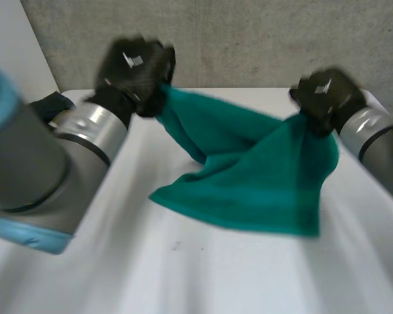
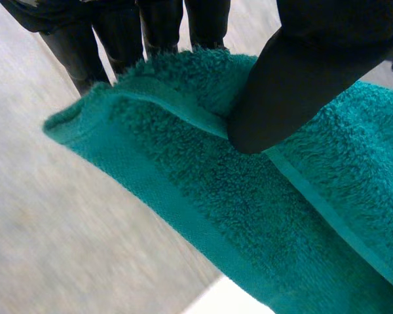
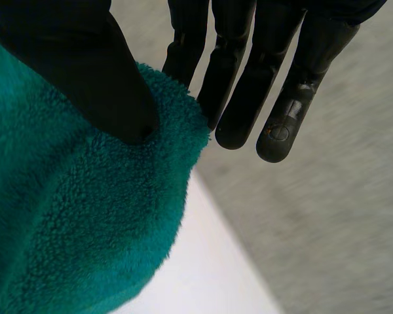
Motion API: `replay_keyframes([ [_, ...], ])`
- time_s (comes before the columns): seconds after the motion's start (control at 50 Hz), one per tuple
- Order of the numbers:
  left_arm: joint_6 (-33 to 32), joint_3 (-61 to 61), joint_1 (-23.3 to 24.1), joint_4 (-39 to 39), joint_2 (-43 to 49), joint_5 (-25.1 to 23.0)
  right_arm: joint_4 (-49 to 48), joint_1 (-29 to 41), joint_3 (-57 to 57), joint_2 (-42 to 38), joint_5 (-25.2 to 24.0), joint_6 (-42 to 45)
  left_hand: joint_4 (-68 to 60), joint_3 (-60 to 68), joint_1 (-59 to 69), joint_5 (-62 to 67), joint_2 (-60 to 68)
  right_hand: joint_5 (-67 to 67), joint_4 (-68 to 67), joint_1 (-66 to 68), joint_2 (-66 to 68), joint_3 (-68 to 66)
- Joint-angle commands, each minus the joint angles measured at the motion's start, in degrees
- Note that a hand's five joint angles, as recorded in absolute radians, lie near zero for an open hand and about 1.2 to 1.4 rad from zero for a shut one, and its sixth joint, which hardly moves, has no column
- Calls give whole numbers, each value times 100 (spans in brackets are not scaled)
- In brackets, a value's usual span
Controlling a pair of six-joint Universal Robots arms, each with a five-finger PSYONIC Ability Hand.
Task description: Fold the laundry.
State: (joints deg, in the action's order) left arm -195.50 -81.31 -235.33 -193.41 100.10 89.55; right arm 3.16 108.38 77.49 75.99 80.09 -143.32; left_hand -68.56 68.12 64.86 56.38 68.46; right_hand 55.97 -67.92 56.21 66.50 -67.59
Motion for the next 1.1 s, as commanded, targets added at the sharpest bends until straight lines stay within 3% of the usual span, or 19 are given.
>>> replay_keyframes([
  [0.02, 56, -183, -13, -4, -1263, 19, 9, -36, -742, 391, -46, -345, -1144, 1188, 1514, 1362, 1154, 1403, -1208, 2379, 1350, -1241],
  [0.16, 275, -342, -4, 5, -1853, 28, 18, -1, -1438, 286, -353, -591, -1144, 1188, 1514, 1362, 1154, 1403, -1208, 2379, 1350, -1241],
  [0.32, 372, -693, 48, -4, -1705, 1, 27, 8, -2159, -1014, -855, -987, -1144, 1188, 1514, 1362, 1154, 1403, -1208, 2379, 1350, -1241],
  [0.4, 372, -729, 31, 22, -1178, 45, 79, 69, -2492, -1935, -785, -1031, -1144, 1188, 1514, 1362, 1154, -4494, 4689, -3518, -4547, 4656],
  [0.42, 363, -729, 40, 31, -1081, 45, 131, 104, -2580, -2095, -750, -1023, -1144, 1188, 1514, 1362, 1154, -5261, 5456, -4285, -5314, 5423],
  [0.52, 346, -711, 101, 58, -720, 63, 781, 332, -3169, -2738, -232, -1022, -1144, 1188, 1514, 1362, 1154, -5597, 5792, -4621, -5650, 5759],
  [0.62, 337, -685, 40, 31, -667, 54, 1353, 403, -3162, -2388, 287, -1119, -1144, 1188, 1514, 1362, 1154, -5597, 5792, -4621, -5650, 5759],
  [0.8, 319, -632, -57, 14, -834, 45, 1714, 298, -1528, -1025, 332, -2085, -1144, 1188, 1514, 1362, 1154, -5597, 5792, -4621, -5650, 5759],
  [0.9, 337, -641, -31, 14, -1035, 54, 1644, 183, -307, -726, 183, -3086, -1144, 1188, 1514, 1362, 1154, -5597, 5792, -4621, -5650, 5759],
  [0.98, 337, -649, 5, 31, -1185, 54, 1119, 192, 799, -690, -431, -4437, -1144, 1188, 1514, 1362, 1154, -5597, 5792, -4621, -5650, 5759],
  [1.1, 346, -649, 110, 40, -1466, 63, 177, 271, 1356, -708, -644, -5416, -1144, 1188, 1514, 1362, 1154, -5597, 5792, -4621, -5650, 5759],
])
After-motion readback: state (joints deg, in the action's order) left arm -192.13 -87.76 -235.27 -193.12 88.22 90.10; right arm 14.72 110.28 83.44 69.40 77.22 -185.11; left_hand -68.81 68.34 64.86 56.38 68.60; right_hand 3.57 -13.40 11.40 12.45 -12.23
